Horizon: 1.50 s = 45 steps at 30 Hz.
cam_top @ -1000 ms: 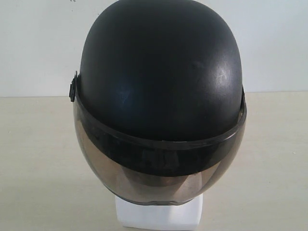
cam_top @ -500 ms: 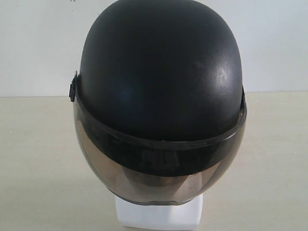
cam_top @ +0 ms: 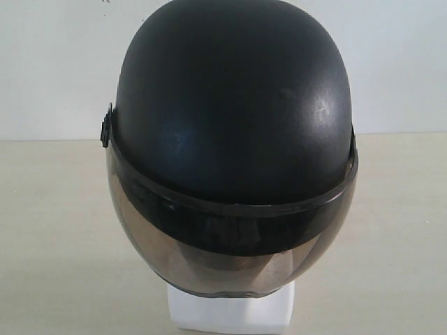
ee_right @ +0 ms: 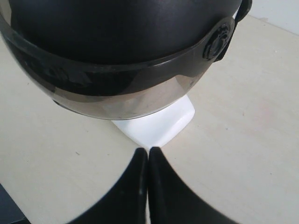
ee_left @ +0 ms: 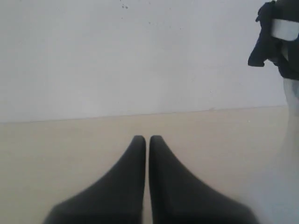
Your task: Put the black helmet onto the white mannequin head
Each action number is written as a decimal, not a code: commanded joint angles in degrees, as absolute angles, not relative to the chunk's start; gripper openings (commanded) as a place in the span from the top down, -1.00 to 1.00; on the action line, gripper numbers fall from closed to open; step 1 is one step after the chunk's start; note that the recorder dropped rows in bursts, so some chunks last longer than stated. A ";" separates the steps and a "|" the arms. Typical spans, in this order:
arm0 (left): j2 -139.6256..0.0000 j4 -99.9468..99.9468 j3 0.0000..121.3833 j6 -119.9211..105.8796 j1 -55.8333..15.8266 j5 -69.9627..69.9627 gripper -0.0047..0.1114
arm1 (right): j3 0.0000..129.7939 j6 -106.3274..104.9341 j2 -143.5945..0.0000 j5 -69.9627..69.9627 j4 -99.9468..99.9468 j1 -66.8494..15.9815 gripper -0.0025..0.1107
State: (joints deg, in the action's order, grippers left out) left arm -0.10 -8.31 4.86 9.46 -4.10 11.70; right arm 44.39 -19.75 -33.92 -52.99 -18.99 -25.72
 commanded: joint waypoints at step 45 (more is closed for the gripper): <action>0.00 -5.83 0.00 13.95 -4.54 19.50 0.84 | 44.67 -21.52 -15.70 -45.10 -17.39 -7.16 0.96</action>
